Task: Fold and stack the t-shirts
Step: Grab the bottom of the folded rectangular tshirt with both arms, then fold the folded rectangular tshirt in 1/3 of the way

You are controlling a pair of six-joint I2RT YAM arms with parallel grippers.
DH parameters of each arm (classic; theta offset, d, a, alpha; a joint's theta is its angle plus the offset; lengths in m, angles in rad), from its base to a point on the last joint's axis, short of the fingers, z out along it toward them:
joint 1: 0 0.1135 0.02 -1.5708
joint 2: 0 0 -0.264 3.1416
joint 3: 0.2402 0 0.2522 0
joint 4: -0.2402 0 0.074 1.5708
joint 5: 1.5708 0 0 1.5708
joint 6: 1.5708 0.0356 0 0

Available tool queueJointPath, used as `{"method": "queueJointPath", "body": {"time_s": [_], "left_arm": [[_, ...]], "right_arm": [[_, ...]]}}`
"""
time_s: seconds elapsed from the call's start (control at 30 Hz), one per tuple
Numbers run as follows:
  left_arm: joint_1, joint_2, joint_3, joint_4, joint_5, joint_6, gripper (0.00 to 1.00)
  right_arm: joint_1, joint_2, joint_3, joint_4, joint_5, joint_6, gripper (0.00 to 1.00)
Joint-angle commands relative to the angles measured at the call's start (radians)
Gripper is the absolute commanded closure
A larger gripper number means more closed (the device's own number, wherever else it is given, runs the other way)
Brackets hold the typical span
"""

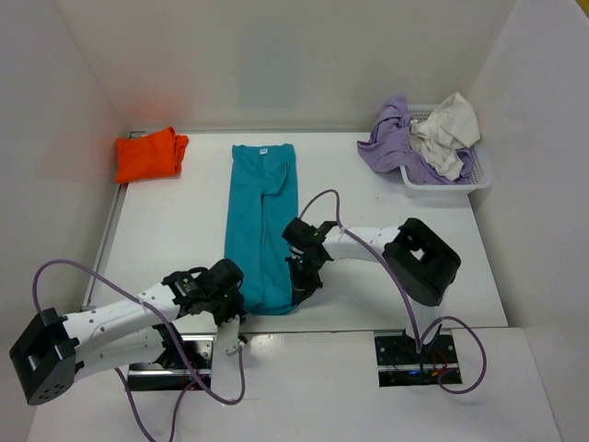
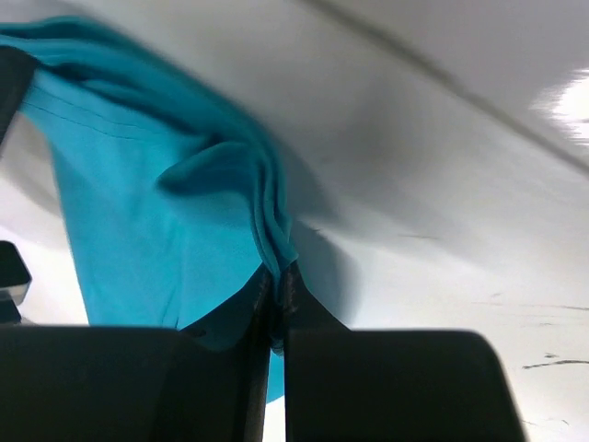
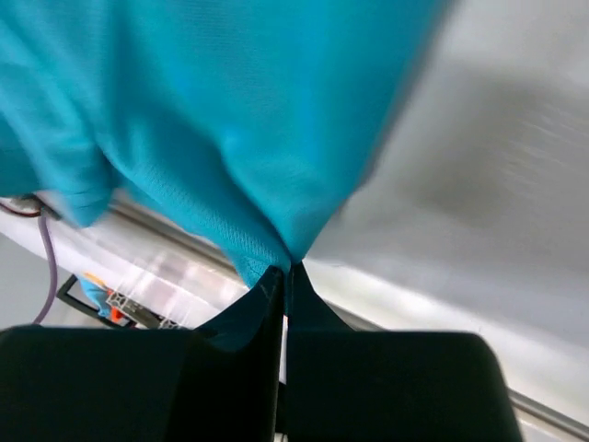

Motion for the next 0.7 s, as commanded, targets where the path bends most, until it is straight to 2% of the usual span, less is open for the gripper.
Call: {"method": "queueJointPath", "body": {"time_s": [0.0, 0.17, 0.3, 0.53, 0.67], "left_arm": [[0.036, 0.029, 0.081, 0.018, 0.044, -0.096, 1.0], [0.109, 0.099, 0.182, 0.044, 0.057, -0.234, 1.0], [0.251, 0.199, 0.294, 0.076, 0.066, -0.262, 1.0], [0.474, 0.433, 0.495, 0.228, 0.109, -0.306, 1.0], [0.534, 0.529, 0.564, 0.295, 0.118, -0.306, 1.0]], "right_arm": [[-0.029, -0.014, 0.112, -0.061, 0.03, -0.052, 1.0], [-0.112, -0.023, 0.235, -0.159, 0.048, -0.117, 1.0], [-0.189, -0.003, 0.353, -0.204, 0.057, -0.181, 1.0], [-0.312, 0.2, 0.681, -0.302, 0.044, -0.309, 1.0], [-0.361, 0.381, 0.926, -0.382, 0.035, -0.364, 1.0]]}}
